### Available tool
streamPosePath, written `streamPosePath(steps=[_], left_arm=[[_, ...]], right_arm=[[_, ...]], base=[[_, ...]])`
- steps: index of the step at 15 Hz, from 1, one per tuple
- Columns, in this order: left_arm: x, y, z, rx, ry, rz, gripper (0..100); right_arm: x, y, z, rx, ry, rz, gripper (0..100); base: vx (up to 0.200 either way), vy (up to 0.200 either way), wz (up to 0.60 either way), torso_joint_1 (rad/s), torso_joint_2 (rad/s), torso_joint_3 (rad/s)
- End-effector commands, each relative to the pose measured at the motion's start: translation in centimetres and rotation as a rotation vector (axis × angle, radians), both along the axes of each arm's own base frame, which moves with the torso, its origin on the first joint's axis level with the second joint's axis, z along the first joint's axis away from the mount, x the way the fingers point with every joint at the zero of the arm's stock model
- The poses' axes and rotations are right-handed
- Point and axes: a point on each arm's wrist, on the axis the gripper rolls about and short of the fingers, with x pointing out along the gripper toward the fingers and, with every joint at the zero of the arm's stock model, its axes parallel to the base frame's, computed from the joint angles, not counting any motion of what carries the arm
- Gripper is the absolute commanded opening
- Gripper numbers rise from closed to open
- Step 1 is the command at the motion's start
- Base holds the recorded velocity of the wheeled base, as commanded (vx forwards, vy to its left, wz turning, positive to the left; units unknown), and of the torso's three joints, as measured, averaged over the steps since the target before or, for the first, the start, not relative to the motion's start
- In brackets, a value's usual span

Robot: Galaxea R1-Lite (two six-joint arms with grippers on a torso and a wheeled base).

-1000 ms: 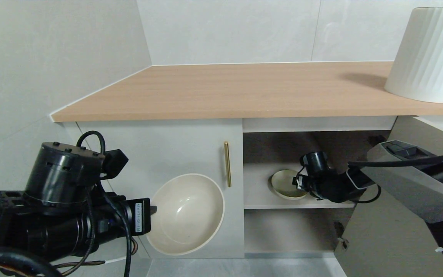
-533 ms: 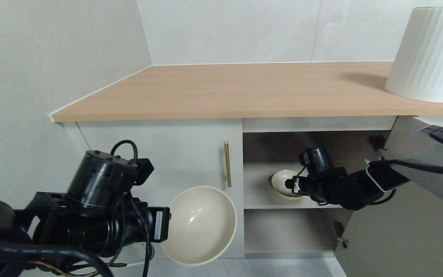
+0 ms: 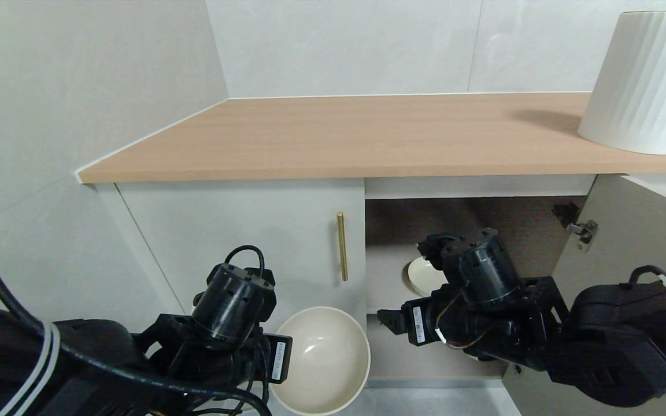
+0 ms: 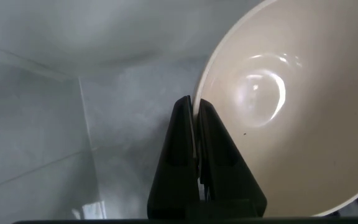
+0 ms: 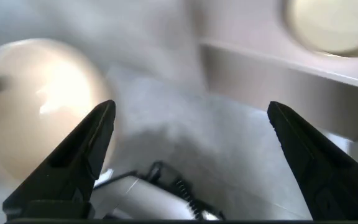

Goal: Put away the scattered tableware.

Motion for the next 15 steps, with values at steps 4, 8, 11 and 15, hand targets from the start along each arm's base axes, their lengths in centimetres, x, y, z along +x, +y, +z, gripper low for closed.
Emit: streamPosePath(steps=[4,8,11,15], left_arm=[[0.2,-1.2,-0.7,-0.014,-0.028,-0.026,0],[0.0,-1.7,-0.3,-0.046,-0.072,-0.044,0],[-0.1,-1.9,-0.4,-0.05,-0.076,-0.05,0],[0.0,-1.9,-0.4,-0.049,-0.077,-0.048,0]], right_arm=[[-2.5,1.1,0.4,-0.013,0.014,0.08,100],[-2.5,2.0,-1.4,-0.064,0.056,0.097,100],[-2.2,2.4,-1.9,-0.073,0.061,0.091,100],[-2.0,2.6,-2.2,-0.076,0.065,0.091,0]], base=[[0.0,0.0,0.0,0.0,0.0,0.0],[0.0,0.0,0.0,0.0,0.0,0.0],[0.0,0.0,0.0,0.0,0.0,0.0],[0.0,0.0,0.0,0.0,0.0,0.0]])
